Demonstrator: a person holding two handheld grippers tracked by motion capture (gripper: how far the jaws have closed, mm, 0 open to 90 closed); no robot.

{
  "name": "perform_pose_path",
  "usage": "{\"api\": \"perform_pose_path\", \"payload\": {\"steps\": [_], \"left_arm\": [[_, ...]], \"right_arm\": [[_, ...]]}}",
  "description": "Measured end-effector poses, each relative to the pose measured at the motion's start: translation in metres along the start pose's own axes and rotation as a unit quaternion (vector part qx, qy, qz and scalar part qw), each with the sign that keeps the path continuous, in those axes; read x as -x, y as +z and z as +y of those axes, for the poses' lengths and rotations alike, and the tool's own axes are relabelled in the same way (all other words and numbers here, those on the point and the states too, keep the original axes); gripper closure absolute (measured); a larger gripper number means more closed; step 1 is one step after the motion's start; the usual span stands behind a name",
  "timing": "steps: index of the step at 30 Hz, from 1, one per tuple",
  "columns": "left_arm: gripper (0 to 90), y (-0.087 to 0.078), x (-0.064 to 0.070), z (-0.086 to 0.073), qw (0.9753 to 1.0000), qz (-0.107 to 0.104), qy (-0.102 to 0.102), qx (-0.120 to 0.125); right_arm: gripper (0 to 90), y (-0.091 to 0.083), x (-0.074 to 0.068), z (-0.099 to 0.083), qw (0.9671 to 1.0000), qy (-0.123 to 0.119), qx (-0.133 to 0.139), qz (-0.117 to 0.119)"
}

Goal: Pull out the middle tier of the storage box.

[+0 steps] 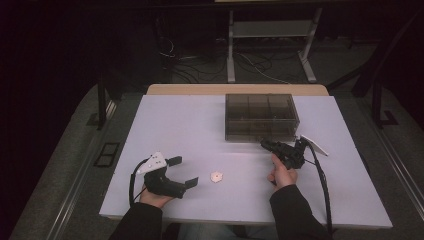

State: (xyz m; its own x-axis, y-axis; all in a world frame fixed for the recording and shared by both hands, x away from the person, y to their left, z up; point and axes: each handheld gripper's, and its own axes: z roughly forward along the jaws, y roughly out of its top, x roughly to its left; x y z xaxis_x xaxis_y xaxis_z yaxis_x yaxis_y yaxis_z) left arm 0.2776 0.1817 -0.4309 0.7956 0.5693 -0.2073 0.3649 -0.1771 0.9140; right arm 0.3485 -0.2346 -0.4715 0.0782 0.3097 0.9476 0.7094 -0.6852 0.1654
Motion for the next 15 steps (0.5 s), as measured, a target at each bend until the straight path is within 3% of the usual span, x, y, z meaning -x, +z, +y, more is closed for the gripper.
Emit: {"api": "perform_pose_path", "payload": {"steps": [10,15], "left_arm": [[0.0,0.000,0.000,0.000,1.0000,0.000,0.001,-0.001],[0.0,0.000,0.000,0.000,1.0000,0.001,0.001,-0.001]], "right_arm": [[69.5,-0.007,-0.003,0.000,0.9986,-0.047,0.000,-0.023],[67.9,-0.012,-0.006,0.000,0.9979,-0.058,-0.002,-0.028]]}}
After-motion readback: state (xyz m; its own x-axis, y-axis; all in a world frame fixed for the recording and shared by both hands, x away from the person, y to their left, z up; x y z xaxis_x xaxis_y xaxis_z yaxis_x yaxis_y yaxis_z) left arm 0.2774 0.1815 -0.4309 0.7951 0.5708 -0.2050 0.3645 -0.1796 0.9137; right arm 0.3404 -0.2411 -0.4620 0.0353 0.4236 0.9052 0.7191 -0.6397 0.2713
